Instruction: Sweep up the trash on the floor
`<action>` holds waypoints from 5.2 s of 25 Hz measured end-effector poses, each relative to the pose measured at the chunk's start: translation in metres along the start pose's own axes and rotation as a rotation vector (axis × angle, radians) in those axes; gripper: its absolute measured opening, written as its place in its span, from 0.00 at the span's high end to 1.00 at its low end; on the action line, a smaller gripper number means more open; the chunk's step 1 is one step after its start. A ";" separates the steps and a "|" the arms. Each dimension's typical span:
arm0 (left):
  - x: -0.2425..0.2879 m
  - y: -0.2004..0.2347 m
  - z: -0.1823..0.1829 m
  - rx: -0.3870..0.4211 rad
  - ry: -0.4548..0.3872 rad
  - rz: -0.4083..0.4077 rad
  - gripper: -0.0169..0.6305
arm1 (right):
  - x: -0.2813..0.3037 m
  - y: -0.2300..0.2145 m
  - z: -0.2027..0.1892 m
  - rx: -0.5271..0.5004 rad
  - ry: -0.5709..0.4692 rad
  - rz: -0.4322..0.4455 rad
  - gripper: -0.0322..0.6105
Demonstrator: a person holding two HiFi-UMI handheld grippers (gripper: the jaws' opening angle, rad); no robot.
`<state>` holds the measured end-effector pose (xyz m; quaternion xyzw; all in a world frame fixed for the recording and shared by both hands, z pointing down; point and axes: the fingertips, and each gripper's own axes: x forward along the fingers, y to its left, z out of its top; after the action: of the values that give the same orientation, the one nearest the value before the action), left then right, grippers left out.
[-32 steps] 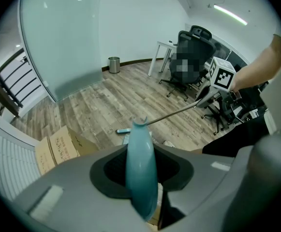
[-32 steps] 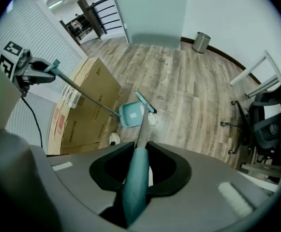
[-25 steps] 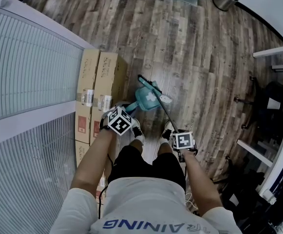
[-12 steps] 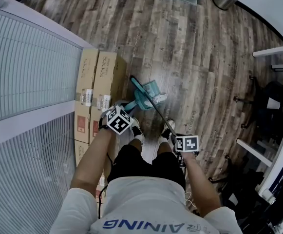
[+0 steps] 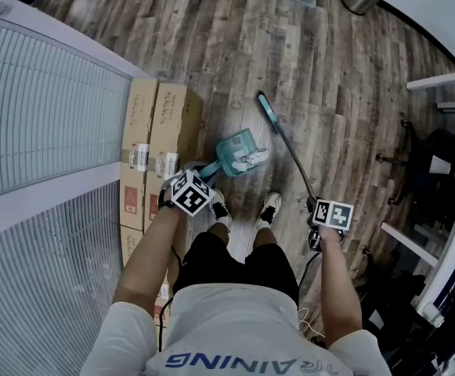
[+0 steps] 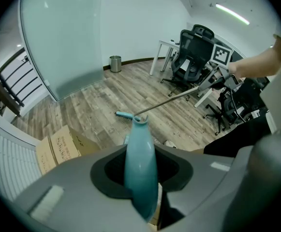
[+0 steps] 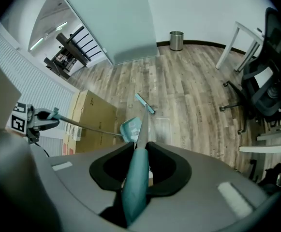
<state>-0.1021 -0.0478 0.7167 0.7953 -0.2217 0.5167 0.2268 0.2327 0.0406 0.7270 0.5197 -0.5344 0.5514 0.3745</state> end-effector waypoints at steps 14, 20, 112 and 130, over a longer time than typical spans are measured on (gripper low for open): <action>-0.001 0.000 -0.001 -0.006 0.001 0.005 0.82 | 0.019 -0.080 -0.024 0.027 0.088 -0.247 0.79; 0.001 -0.001 -0.001 -0.004 0.009 0.002 0.82 | 0.030 -0.048 -0.044 -0.036 0.109 -0.268 0.79; 0.008 0.002 -0.011 -0.045 -0.002 0.034 0.86 | -0.003 0.046 -0.106 -0.087 0.179 -0.020 0.79; -0.005 0.002 -0.001 -0.082 -0.072 0.081 0.46 | -0.031 0.011 -0.089 0.038 0.037 -0.008 0.79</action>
<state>-0.1054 -0.0483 0.7125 0.7937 -0.2827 0.4871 0.2299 0.2120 0.1305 0.7049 0.5186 -0.5148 0.5693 0.3768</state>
